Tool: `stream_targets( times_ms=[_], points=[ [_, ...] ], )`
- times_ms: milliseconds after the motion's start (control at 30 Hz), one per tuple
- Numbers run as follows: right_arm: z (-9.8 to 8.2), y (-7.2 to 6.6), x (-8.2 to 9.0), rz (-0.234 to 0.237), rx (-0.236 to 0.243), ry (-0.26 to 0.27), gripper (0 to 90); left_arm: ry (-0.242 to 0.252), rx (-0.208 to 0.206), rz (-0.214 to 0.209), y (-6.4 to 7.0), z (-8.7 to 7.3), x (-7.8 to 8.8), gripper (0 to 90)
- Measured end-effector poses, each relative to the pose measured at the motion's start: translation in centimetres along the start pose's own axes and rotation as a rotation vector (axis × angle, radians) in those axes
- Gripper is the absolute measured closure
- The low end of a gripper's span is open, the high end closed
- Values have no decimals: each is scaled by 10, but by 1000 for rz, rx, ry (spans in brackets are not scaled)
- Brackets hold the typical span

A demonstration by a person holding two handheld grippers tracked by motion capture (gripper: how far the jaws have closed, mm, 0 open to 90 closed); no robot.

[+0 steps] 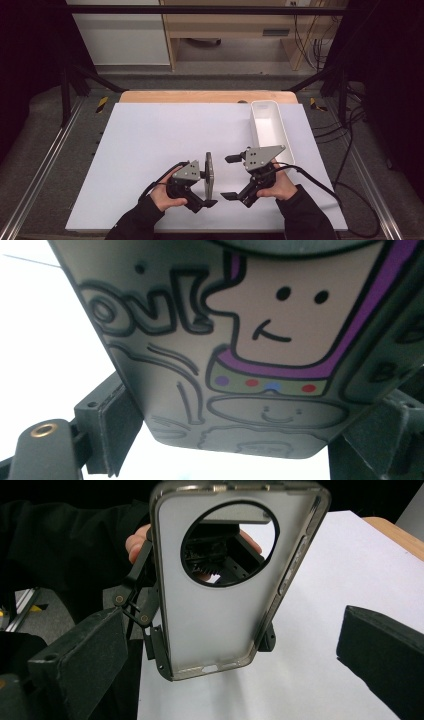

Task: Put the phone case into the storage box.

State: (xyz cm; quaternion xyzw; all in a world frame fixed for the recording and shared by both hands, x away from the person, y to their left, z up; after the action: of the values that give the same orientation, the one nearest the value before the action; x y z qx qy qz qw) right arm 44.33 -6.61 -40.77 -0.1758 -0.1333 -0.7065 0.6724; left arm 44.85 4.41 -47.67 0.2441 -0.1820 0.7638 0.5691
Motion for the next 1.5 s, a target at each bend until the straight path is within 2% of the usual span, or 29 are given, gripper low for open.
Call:
stream_targets(
  times_ms=[100, 200, 300, 1500],
  points=[
    [1, 1, -1, 1, -4, 5, 4, 22, -2, 11, -2, 3, 2, 115],
    [2, 2, -1, 3, -10, 13, 5, 60, 16, 2, -3, 8, 5, 115],
    [3, 3, -1, 7, -13, 18, 6, 73, 15, -14, -1, 11, 6, 115],
    [11, 1, -13, 46, -2, 22, 29, 0, -36, -81, 11, 4, -8, 115]
  ],
)
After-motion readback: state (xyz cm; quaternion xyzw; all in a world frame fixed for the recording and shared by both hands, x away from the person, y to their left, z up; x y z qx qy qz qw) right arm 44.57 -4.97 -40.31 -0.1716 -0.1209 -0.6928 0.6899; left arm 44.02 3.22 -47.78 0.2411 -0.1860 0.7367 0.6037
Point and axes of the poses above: each handheld gripper's, and its own axes: x roughly backward along the jaws, z roughly out of its top, y roughly to its right, the point moved 8 cm from there along -x, roughly forward along the jaws, and after that the axes turned 7 degrees about z, right-handed, at the moved point
